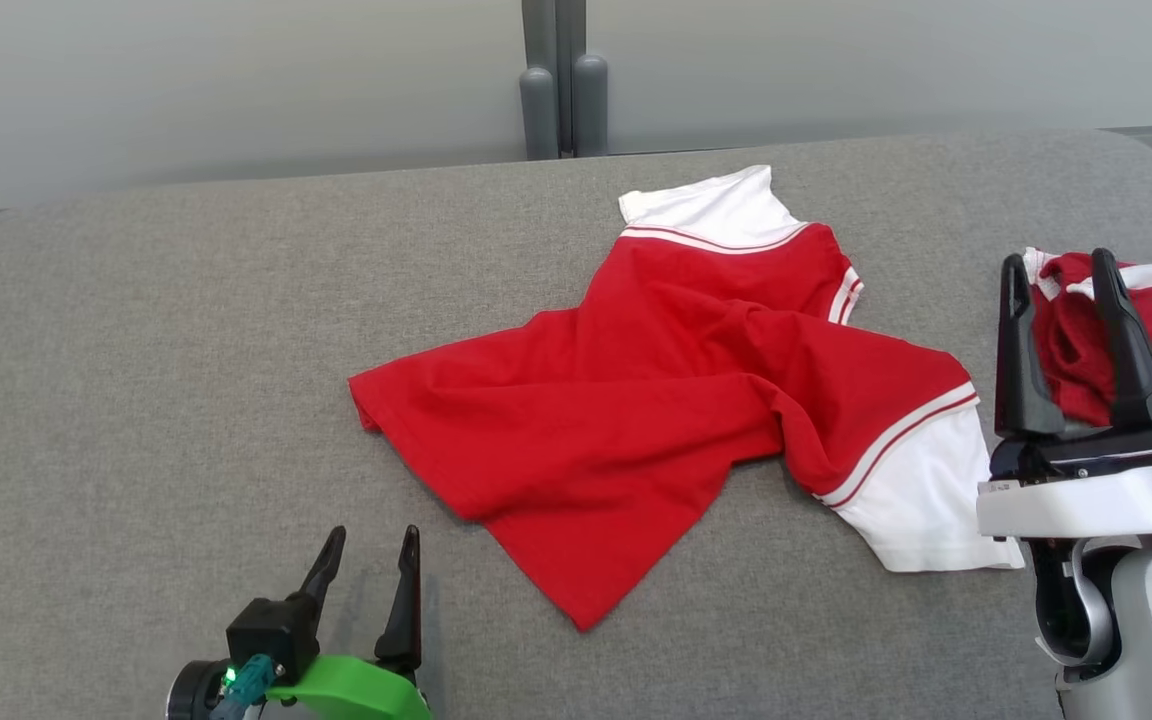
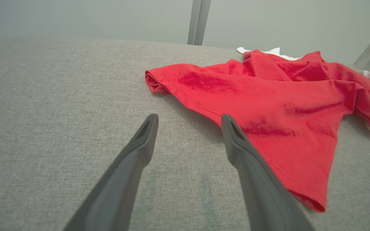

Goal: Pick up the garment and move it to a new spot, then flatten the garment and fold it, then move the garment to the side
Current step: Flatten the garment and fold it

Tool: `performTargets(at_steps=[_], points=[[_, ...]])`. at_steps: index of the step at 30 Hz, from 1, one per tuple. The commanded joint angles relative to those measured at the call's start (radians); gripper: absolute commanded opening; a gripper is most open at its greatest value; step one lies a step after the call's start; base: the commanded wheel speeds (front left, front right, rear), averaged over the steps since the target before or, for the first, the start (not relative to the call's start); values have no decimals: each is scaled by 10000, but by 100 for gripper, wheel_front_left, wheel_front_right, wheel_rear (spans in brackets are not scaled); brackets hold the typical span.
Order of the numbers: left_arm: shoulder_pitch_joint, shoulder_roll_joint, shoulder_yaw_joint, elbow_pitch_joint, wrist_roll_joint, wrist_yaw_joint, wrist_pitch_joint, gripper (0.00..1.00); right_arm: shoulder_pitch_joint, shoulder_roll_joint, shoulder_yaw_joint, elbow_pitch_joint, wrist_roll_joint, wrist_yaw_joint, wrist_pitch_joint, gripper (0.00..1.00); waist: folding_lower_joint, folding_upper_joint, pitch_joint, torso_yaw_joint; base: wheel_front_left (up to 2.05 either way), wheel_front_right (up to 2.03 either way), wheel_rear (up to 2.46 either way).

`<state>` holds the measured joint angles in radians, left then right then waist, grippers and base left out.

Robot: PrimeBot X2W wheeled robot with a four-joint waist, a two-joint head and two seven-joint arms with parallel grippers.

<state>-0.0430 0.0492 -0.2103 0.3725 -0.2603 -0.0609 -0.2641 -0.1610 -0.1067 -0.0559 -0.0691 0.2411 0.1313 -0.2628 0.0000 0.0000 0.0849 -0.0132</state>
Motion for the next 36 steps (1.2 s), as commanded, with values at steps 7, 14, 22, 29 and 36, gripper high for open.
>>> performTargets(at_steps=[7, 14, 22, 29, 36], points=[[-992, 32, 127, 323, 165, -62, 3, 100, -107, 66, 229, 489, -196, -13, -25, 100, 0, 0, 460, 57, 0, 0, 0], [-2628, 33, 398, 1037, 354, -130, 1, 100, -499, 45, 616, 834, -273, -13, -25, 100, 0, 0, 1327, -226, 0, 0, 0], [-4273, 65, 1273, 2693, 447, -276, 3, 100, -943, 34, 806, 944, -297, -14, -25, 100, 0, 0, 2022, -744, 0, 0, 0], [-5121, 265, 1388, 5025, 607, -449, 12, 100, -964, 52, 801, 1043, -231, -14, -25, 100, 0, 0, 2164, -915, 0, 0, 0], [-5358, 468, 1567, 4298, 772, -601, 3, 0, -1084, 79, 887, 1115, -238, -13, -25, 100, 0, 0, 2269, -991, 0, 0, 0]])
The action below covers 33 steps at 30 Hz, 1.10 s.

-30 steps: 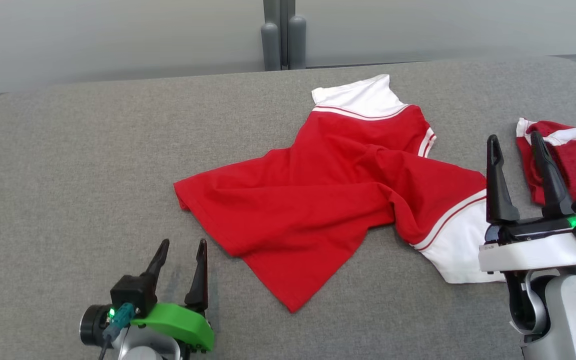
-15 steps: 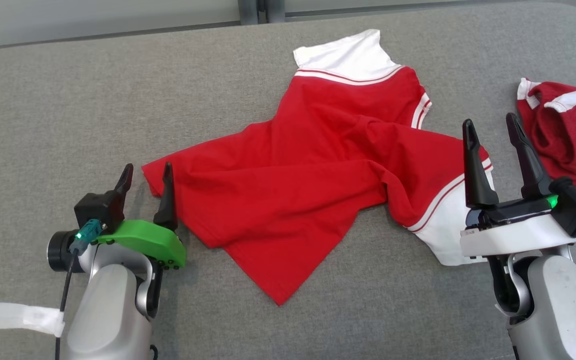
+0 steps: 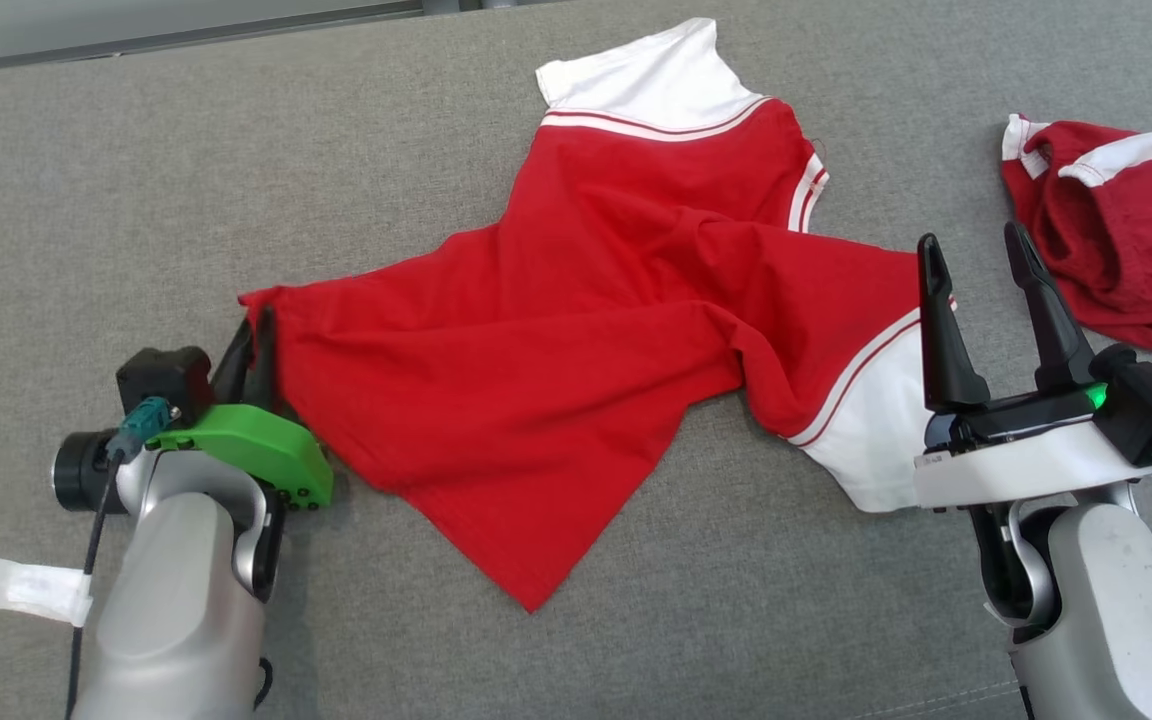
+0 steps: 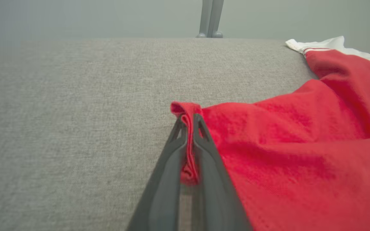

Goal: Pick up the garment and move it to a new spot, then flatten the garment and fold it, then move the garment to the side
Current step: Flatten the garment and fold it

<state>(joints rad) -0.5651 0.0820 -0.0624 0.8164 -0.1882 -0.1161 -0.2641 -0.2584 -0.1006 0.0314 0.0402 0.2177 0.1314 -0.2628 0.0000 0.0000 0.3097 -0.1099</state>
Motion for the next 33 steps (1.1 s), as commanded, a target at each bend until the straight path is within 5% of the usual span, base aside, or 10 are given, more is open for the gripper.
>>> performTargets(at_steps=[1, 8, 16, 17, 18, 24, 33], points=[[-184, 255, 113, -360, 202, -32, 3, 0, -128, 29, 31, 25, 2, -16, -25, 100, 0, 0, 39, -49, 0, 0, 0], [-1071, 1189, 623, -1262, 791, 198, 3, 0, -336, 114, 184, 74, 79, -16, -25, 100, 0, 0, 264, -425, 0, 0, 0], [-2412, 2435, 690, -746, 1427, 366, 3, 0, -339, 238, 143, 167, 108, -16, -25, 100, 0, 0, 493, -962, 0, 0, 0], [-2514, 2526, 706, -616, 1477, 419, 3, 64, -295, 252, 120, 193, 108, -15, -25, 100, 0, 0, 501, -990, 0, 0, 0], [-2533, 2596, 711, -348, 1497, 477, 3, 100, -255, 269, 103, 220, 122, -15, -25, 100, 0, 0, 498, -1013, 0, 0, 0], [-2085, 2300, 852, 15, 1191, 512, 3, 100, -167, 325, -41, 436, 53, -16, -25, 100, 0, 0, 314, -795, 0, 0, 0], [-63, 570, 453, -1497, 966, 237, 3, 100, -734, -268, -26, 1657, -257, -15, -27, 100, 0, 0, -196, 1018, 0, 0, 0]])
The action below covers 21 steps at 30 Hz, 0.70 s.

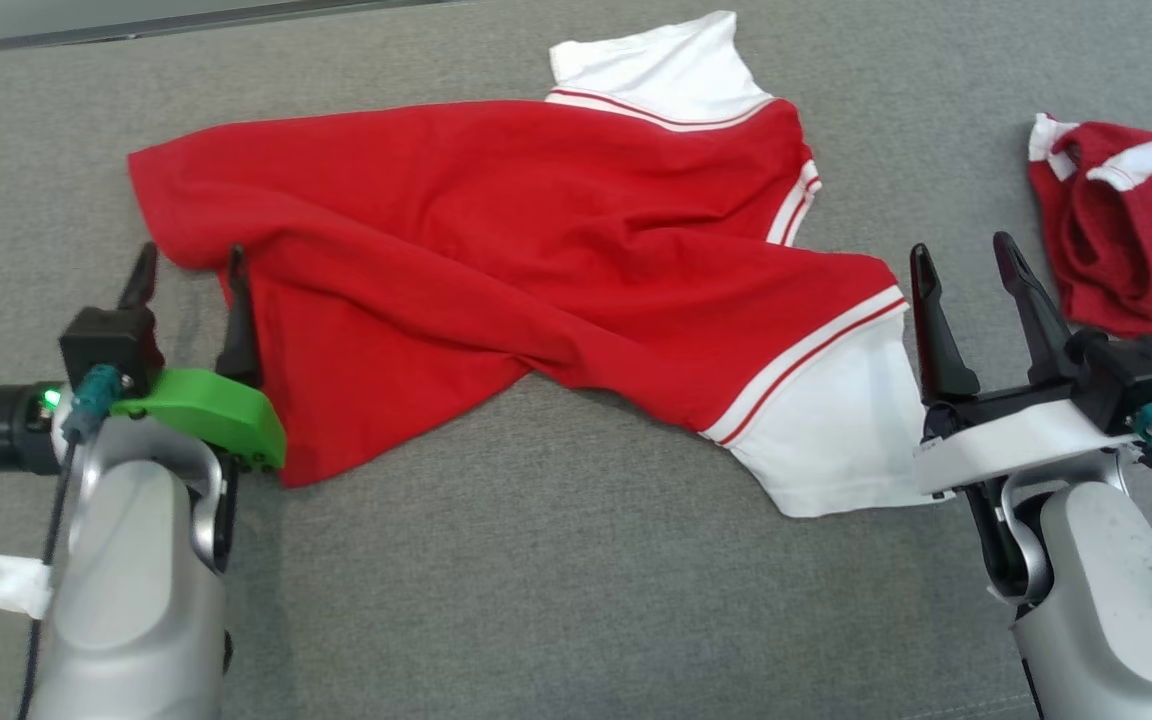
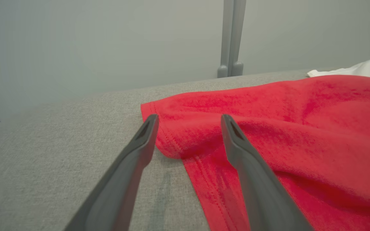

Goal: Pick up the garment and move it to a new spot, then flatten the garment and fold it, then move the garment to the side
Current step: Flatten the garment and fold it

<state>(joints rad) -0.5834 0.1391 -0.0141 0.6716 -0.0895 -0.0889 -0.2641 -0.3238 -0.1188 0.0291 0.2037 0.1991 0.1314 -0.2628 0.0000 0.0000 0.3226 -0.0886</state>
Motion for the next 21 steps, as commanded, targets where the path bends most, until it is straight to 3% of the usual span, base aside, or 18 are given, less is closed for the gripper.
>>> performTargets(at_steps=[1, 7, 13, 21], points=[[321, -120, -89, -176, -13, -82, 3, 100, -251, -123, -3, 280, -16, -18, -25, 100, 0, 0, -370, 984, 0, 0, 0], [1249, -700, -700, -1094, -87, -281, 3, 100, -1419, -802, -171, 2061, -181, -16, -27, 100, 0, 0, -470, 2144, 0, 0, 0], [1916, -866, -1207, -1940, -476, -333, 3, 100, -2457, -1357, -359, 3894, -273, -16, -25, 100, 0, 0, -350, 3156, 0, 0, 0], [2538, -878, -1684, -2836, -1454, 25, 3, 100, -3376, -1825, -898, 5523, -587, -16, -27, 100, 0, 0, 10, 3944, 0, 0, 0]])
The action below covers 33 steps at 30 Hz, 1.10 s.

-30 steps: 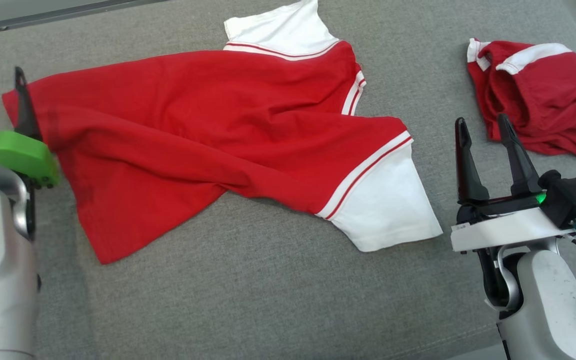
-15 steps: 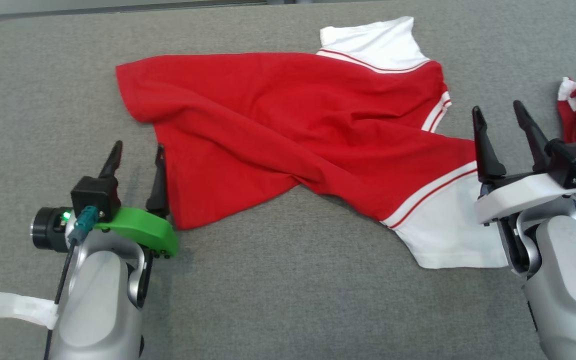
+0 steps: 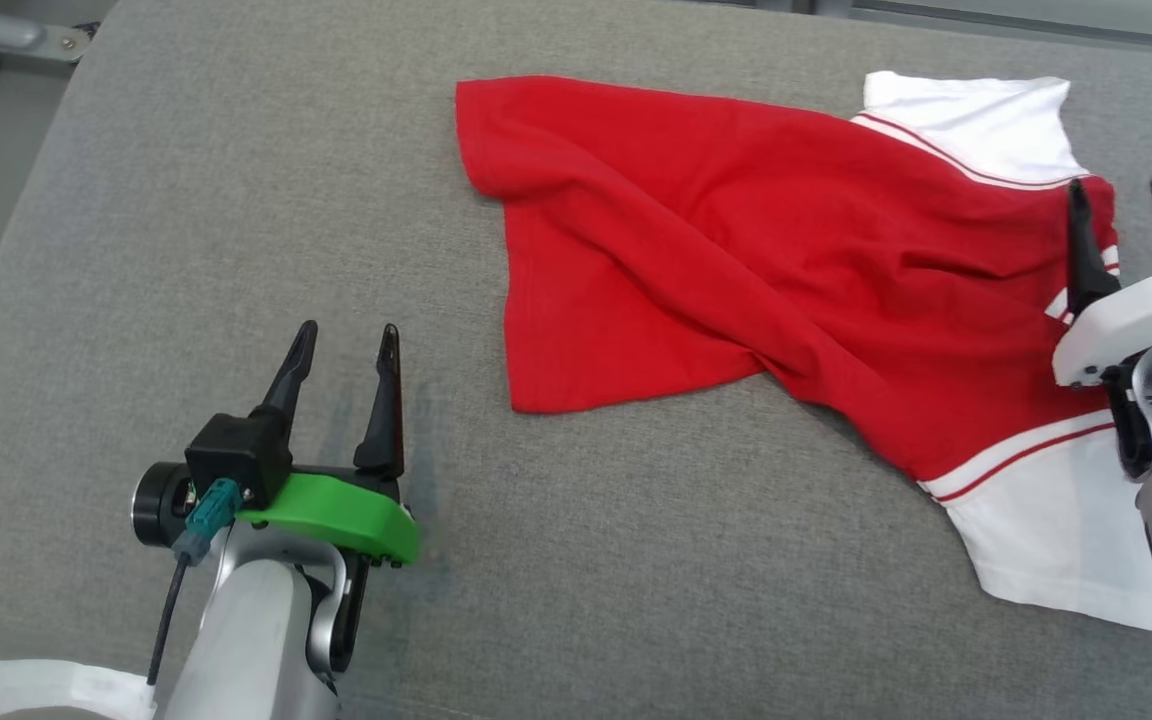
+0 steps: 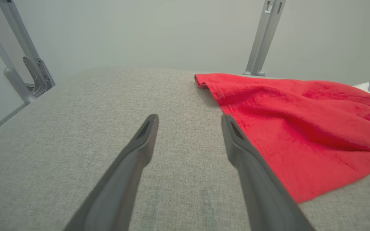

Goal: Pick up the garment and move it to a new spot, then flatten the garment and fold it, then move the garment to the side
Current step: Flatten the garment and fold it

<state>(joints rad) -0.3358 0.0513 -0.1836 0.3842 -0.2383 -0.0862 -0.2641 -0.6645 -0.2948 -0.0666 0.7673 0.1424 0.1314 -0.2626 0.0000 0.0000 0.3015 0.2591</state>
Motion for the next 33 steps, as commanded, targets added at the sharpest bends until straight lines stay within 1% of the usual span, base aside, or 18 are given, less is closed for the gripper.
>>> performTargets(at_steps=[1, 5, 7, 8, 9, 10, 16, 20, 21, 22, 25, 28, 30, 33], points=[[156, -2, -35, -66, -56, 40, 3, 100, -33, -113, -100, 127, -98, -16, -27, 100, 0, 0, 280, 556, 0, 0, 0], [405, 5, -135, -330, -206, 195, 3, 100, -399, -282, -556, 1246, -511, -16, 24, 100, 0, 0, 498, 782, 0, 0, 0], [481, -6, -218, -429, -274, 240, 2, 100, -606, -224, -587, 1792, -583, -16, 82, 100, 0, 0, 579, 863, 0, 0, 0], [518, -2, -252, -465, -303, 255, 2, 100, -702, -235, -555, 2010, -638, -16, 103, 82, 0, 0, 624, 891, 0, 0, 0], [542, 3, -274, -486, -347, 283, 3, 100, -807, -282, -540, 2168, -682, -15, 85, 37, 0, 0, 662, 906, 0, 0, 0], [543, 3, -311, -501, -362, 300, 3, 100, -931, -396, -627, 2209, -746, -16, 48, 0, 0, 0, 706, 916, 0, 0, 0], [104, -1, -678, -660, -437, 333, 3, 100, -1975, -1116, -1419, 1866, -1777, -19, -43, 0, 0, 0, 1011, 955, 0, 0, 0], [-101, 3, -1015, -592, -496, 294, 4, 100, -2521, -1239, -2261, 1539, -2759, -18, -29, 0, 0, 0, 1098, 907, 0, 0, 0], [-137, 3, -1102, -540, -525, 297, 4, 100, -2589, -1227, -2562, 1520, -3036, -18, -30, 29, 0, 0, 1076, 871, 0, 0, 0], [-176, 3, -1184, -492, -514, 300, 4, 100, -2633, -1231, -2866, 1495, -3341, -18, -31, 100, 0, 0, 1034, 823, 0, 0, 0], [-249, 4, -1378, -325, -556, 303, 2, 100, -2631, -1003, -3822, 1246, -4013, -16, -32, 100, 0, 0, 864, 638, 0, 0, 0], [-192, 9, -1470, -102, -551, 294, 4, 100, -2149, -435, -4268, 863, -4311, -16, -28, 100, 0, 0, 533, 377, 0, 0, 0], [-62, 9, -1430, 39, -552, 280, 4, 100, -1776, -30, -4177, 474, -4161, -16, -27, 100, 0, 0, 262, 122, 0, 0, 0], [183, 10, -1281, 341, -505, 254, 4, 100, -968, 514, -3589, -33, -3742, -16, -26, 100, 0, 0, -150, -314, 0, 0, 0]])
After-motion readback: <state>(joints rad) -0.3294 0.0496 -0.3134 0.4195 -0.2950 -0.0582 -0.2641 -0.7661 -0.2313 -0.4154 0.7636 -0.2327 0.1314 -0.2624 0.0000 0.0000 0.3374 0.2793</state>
